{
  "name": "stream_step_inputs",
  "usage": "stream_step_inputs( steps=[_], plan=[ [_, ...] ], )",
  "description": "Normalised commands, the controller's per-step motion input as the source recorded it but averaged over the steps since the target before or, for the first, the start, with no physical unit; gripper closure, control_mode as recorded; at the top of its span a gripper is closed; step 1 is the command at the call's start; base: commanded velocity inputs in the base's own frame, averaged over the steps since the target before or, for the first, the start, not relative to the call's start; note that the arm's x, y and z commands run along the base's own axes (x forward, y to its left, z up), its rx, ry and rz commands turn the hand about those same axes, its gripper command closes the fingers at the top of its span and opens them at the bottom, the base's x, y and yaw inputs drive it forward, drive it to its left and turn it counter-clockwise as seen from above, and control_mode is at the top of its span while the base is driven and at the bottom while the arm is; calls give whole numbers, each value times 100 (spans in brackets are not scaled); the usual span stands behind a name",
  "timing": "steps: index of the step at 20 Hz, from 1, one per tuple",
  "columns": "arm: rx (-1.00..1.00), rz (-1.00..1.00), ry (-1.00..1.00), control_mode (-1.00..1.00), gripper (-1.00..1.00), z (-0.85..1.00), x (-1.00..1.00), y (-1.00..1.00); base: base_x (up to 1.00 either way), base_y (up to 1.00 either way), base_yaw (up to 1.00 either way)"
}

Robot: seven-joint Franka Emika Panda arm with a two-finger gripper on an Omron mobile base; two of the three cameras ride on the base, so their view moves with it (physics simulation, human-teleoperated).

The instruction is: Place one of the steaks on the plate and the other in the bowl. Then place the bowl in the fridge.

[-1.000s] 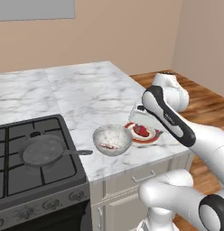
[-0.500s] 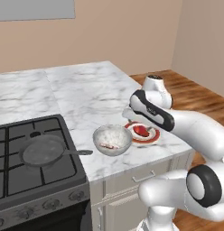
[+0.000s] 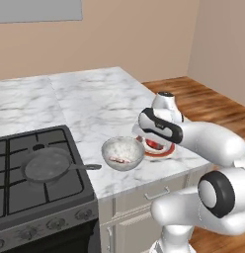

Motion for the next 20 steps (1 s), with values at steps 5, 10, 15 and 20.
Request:
stream_step_inputs(
  steps=[5, 10, 15, 20],
  plan=[
    [0, 0, 1, -100, -100, -36, 3, 11, 0, 0, 0],
    [2, 0, -2, -100, -100, -37, 13, 10, 0, 0, 0],
    [1, 0, 0, -100, -100, -36, 14, 14, 0, 0, 0],
    [0, 0, 1, -100, -100, -11, 39, 10, 0, 0, 0]
  ],
)
